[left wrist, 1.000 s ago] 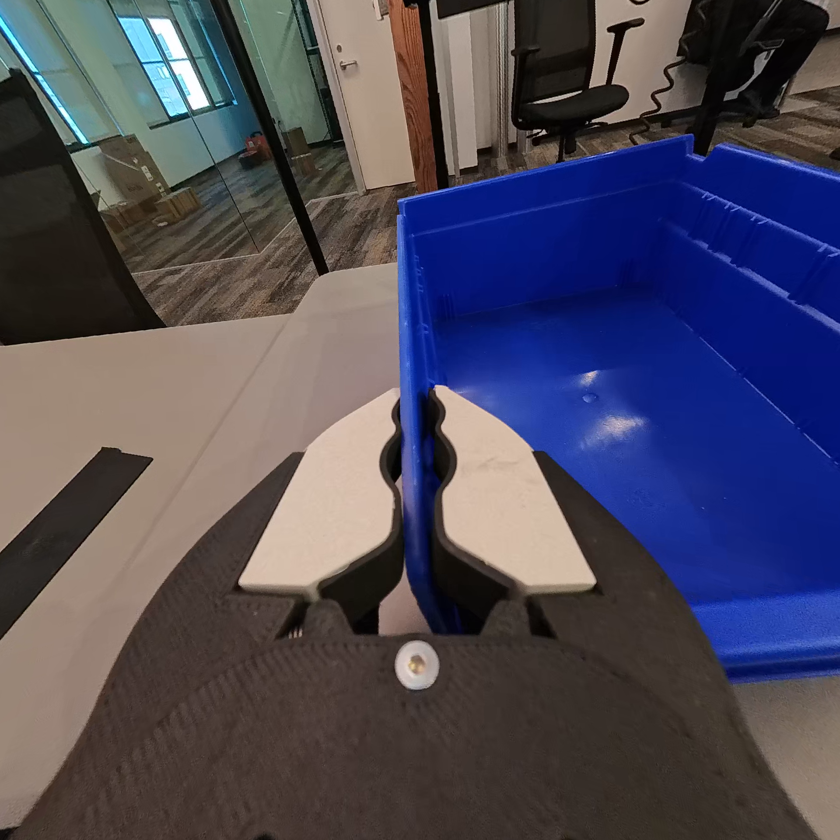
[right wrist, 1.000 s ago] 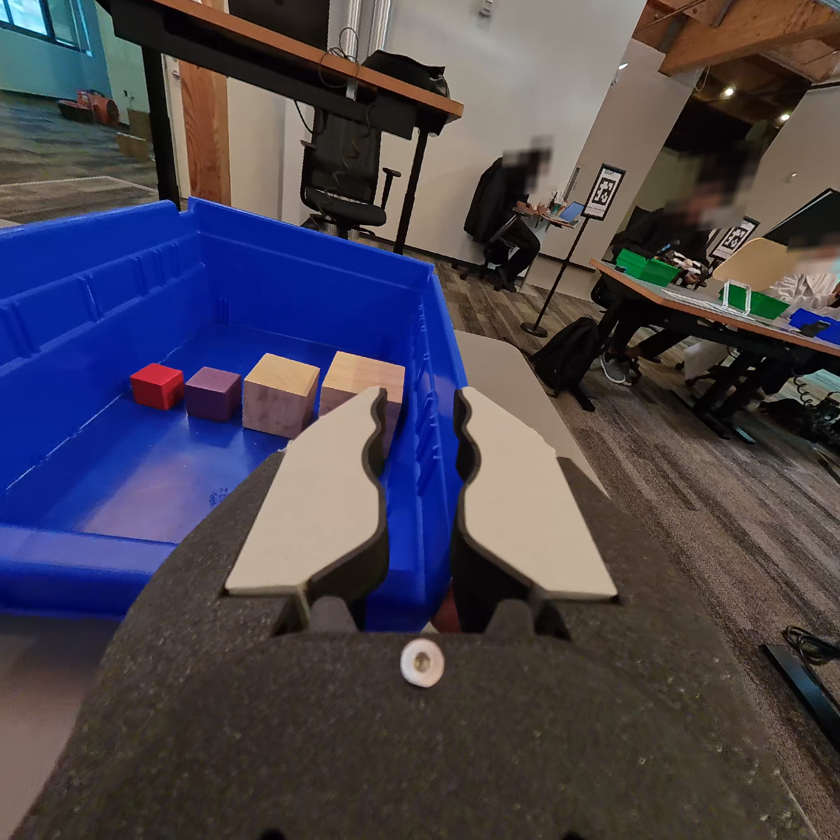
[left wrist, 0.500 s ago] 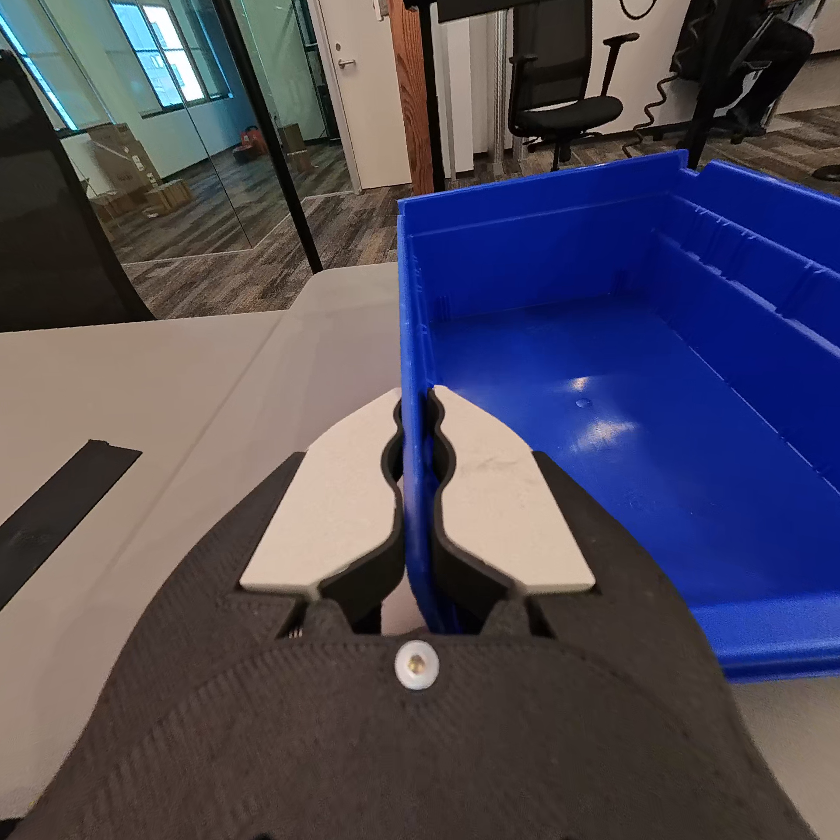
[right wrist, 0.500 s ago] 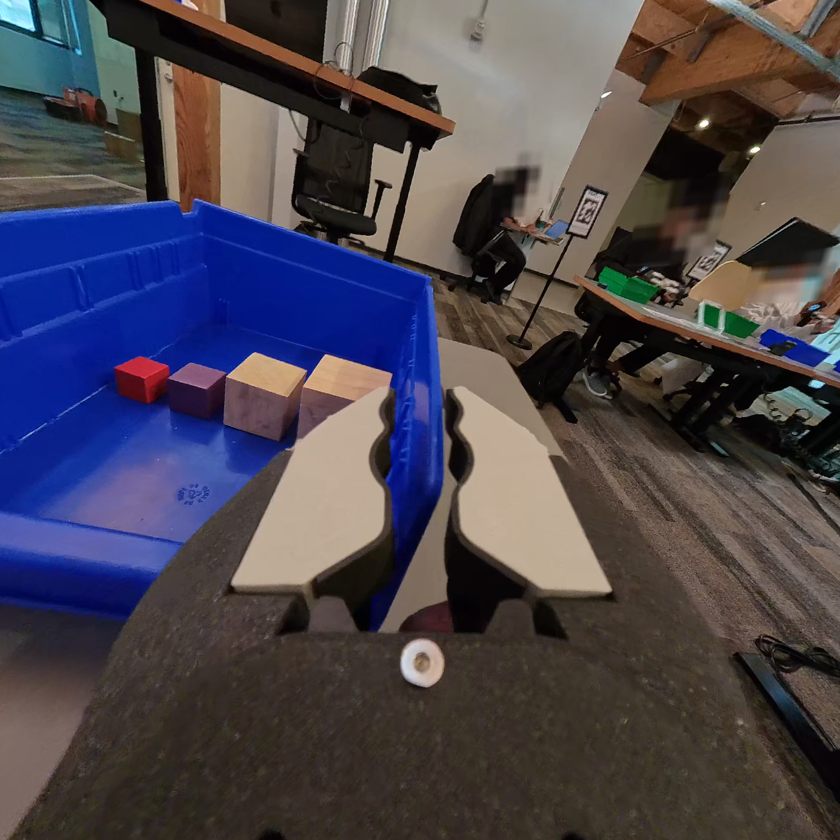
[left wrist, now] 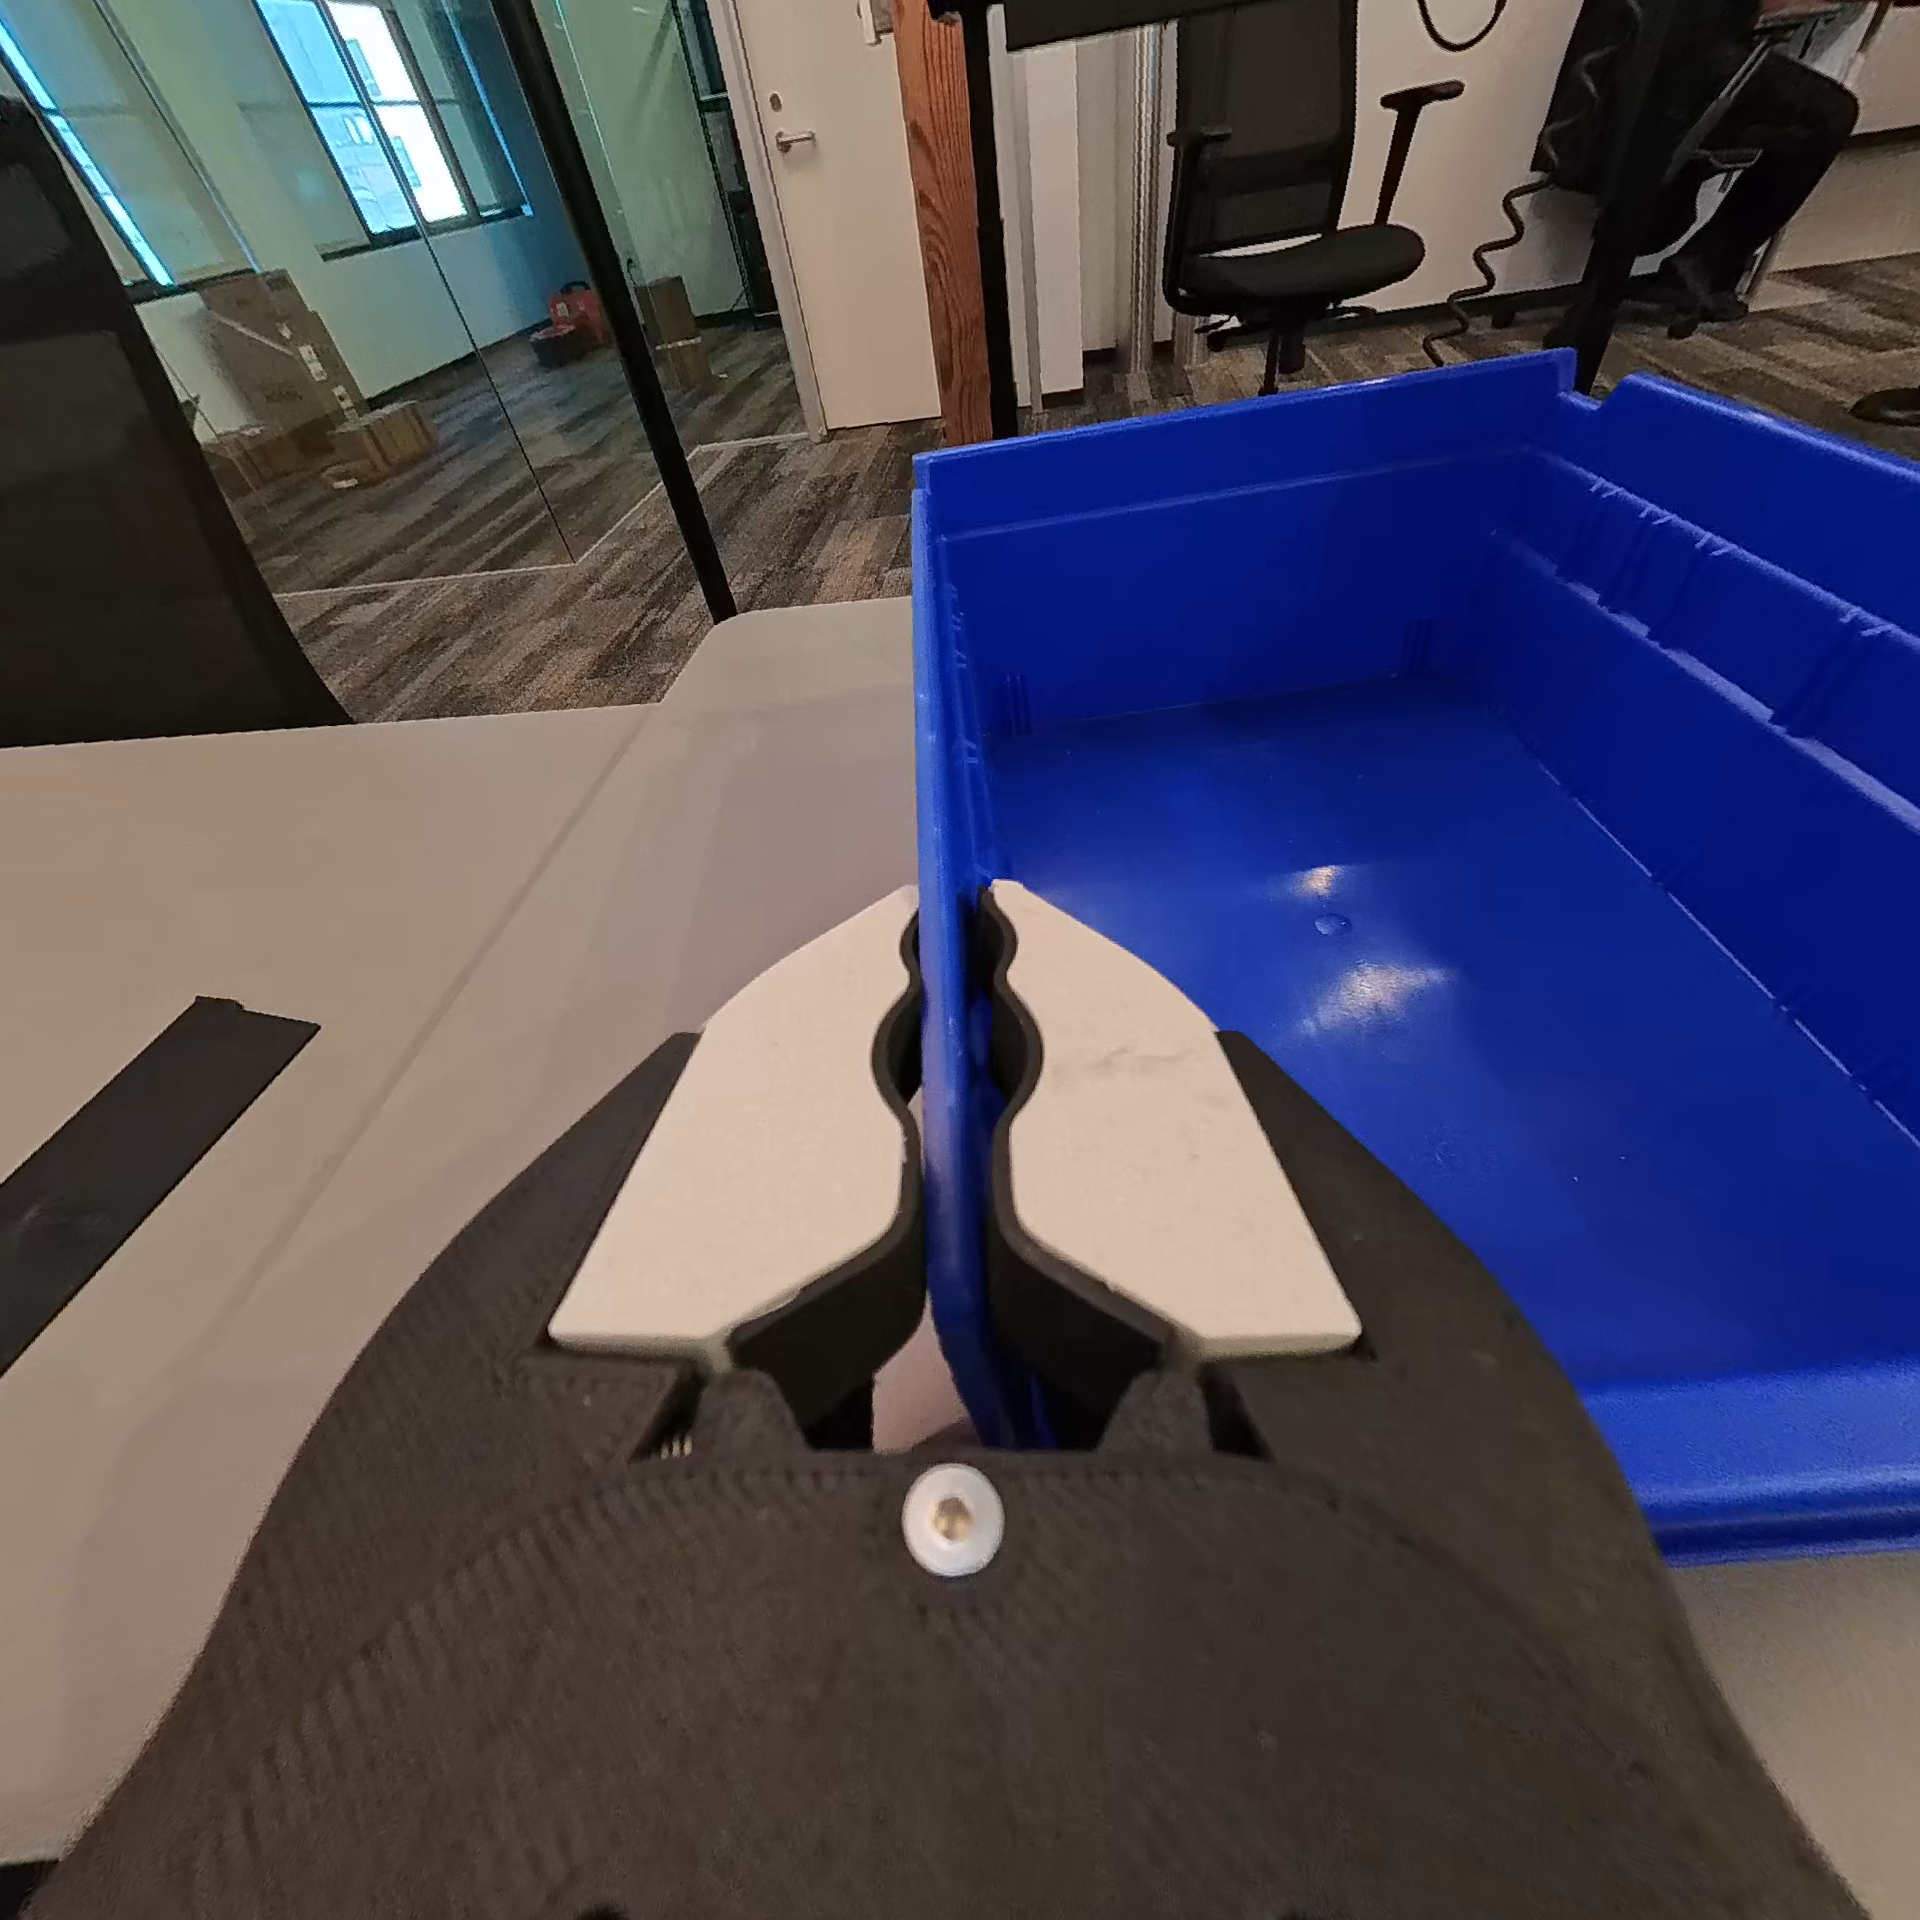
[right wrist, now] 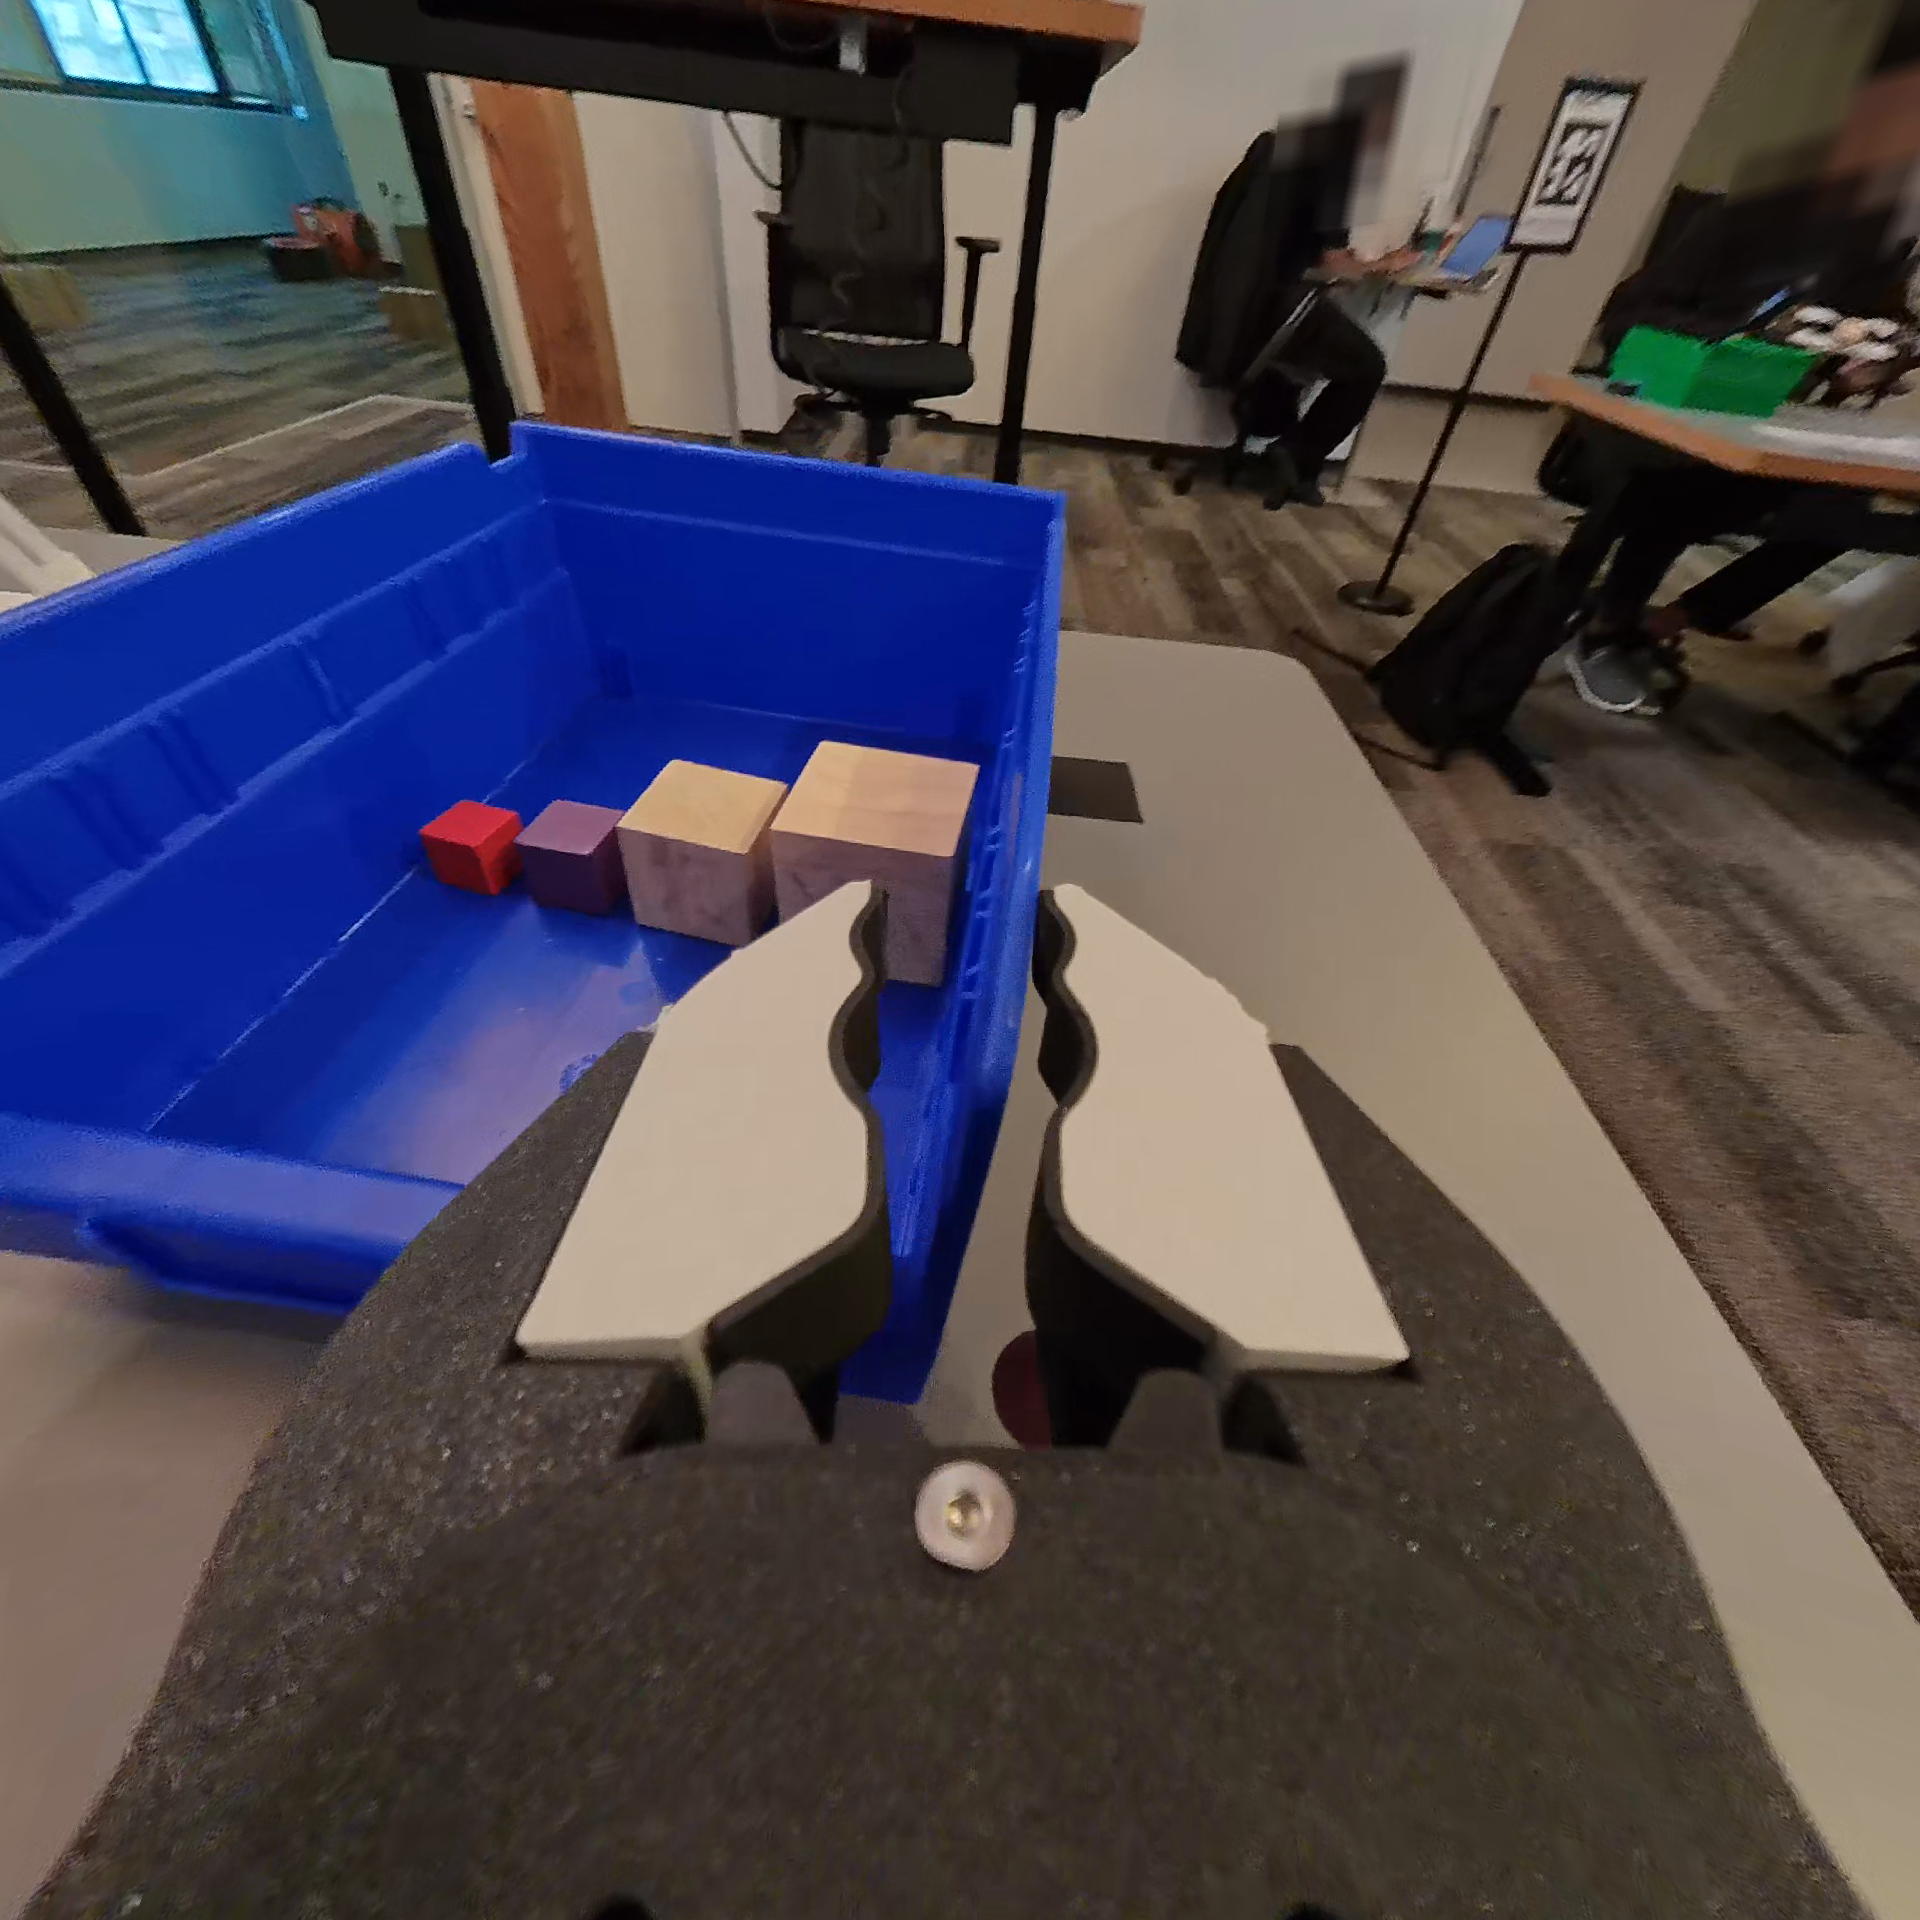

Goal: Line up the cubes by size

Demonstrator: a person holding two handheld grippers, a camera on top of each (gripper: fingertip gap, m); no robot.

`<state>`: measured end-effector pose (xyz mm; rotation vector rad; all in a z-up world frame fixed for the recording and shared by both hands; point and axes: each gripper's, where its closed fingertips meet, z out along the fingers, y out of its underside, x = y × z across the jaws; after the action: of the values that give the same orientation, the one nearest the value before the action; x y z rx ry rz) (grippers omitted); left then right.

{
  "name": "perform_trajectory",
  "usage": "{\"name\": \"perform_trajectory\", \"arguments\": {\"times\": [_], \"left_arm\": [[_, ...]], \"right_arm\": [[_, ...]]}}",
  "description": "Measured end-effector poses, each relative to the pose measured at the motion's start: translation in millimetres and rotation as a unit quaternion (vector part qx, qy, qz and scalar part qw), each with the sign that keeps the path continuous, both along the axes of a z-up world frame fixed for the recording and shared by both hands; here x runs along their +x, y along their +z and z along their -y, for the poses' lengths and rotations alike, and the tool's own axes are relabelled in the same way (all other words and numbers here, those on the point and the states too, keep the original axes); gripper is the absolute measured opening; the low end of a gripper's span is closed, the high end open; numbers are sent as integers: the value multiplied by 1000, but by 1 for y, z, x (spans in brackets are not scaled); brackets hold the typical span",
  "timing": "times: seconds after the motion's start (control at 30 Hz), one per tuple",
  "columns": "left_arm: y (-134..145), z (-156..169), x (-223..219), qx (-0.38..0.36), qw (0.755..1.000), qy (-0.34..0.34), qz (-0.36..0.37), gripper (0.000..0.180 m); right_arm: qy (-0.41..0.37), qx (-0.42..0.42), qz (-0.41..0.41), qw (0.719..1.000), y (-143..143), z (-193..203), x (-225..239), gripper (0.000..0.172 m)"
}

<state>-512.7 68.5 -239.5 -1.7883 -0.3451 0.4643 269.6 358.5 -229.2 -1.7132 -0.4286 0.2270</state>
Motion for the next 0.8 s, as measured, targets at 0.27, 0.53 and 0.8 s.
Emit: {"name": "perform_trajectory", "arguments": {"times": [0.27, 0.53, 0.8], "left_arm": [[0, 0, 0, 2, 1000, -1, 4, 6], [0, 1, 0, 3, 1000, -1, 5, 5], [3, 8, -2, 30, 999, 0, 45, 4]], "right_arm": [[-9, -34, 15, 999, -5, 3, 4, 10], [-27, -38, 27, 999, -6, 2, 6, 5], [-23, -42, 10, 999, -7, 8, 7, 4]]}}
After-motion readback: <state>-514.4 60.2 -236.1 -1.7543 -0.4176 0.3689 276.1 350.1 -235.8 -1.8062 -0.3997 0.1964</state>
